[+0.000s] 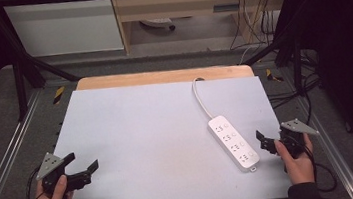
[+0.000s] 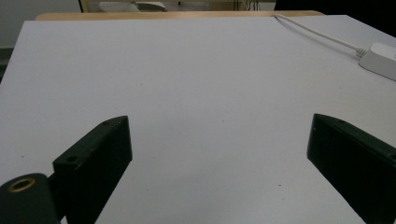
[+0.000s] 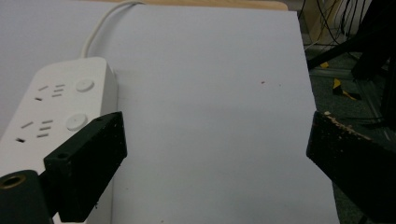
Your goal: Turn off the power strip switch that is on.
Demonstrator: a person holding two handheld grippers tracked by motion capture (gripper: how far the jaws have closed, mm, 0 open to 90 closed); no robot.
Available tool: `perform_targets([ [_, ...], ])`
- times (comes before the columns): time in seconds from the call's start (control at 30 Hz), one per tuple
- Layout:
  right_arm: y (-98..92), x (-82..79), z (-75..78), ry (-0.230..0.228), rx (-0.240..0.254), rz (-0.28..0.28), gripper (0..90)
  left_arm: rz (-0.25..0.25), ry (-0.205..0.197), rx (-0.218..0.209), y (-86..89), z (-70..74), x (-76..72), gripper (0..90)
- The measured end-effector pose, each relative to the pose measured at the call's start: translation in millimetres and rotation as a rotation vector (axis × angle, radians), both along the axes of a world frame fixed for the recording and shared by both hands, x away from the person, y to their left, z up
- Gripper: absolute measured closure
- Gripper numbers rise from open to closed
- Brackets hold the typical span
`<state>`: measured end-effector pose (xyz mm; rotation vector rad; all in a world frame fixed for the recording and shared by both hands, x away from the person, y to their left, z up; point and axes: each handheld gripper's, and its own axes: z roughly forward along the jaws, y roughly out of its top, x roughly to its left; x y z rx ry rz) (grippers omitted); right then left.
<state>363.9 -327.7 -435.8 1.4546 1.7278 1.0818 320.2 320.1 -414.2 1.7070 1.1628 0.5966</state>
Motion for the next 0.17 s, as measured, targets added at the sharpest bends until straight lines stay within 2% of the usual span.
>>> perform_targets([
  [0.17,-0.5,5.0,-7.0,0.041,0.001,-0.001,5.2,-0.001,0.001,-0.001,-0.5,-0.1,0.0,6.6],
])
